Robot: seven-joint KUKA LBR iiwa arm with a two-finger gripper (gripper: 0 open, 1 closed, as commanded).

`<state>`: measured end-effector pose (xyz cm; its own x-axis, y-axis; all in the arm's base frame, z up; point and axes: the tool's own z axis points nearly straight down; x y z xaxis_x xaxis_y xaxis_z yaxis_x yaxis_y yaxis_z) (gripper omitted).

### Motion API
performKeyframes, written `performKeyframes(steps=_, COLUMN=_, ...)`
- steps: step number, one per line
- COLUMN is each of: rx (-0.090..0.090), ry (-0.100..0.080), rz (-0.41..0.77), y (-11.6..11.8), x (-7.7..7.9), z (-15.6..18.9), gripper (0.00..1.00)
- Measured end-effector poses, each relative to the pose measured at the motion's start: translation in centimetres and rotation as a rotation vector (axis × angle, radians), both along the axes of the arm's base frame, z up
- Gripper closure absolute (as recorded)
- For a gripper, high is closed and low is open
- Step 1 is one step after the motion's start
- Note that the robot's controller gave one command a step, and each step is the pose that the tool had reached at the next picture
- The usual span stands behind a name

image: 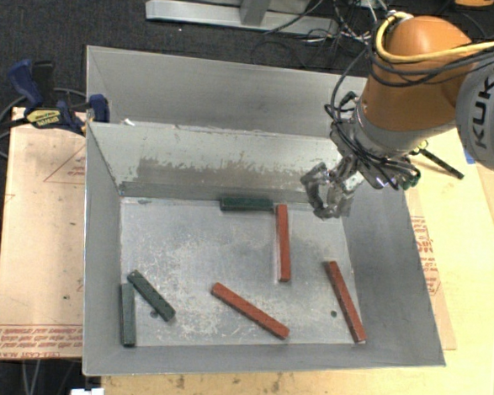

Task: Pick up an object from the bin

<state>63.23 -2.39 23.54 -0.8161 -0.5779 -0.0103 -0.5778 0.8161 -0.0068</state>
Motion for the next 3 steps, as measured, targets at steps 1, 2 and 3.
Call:
performKeyframes(steps=1, rx=0.001, ry=0.015, rz=0.104, y=0.8, x=-2.2, z=-5.2, gripper=1.00)
performKeyframes(steps=2, rx=0.001, ry=0.011, rz=0.103, y=0.8, x=-2.1, z=-5.0, gripper=0.00)
performKeyframes(steps=3, rx=-0.002, ry=0.009, rz=0.570, y=-2.2, x=2.2, z=-16.0, gripper=0.00)
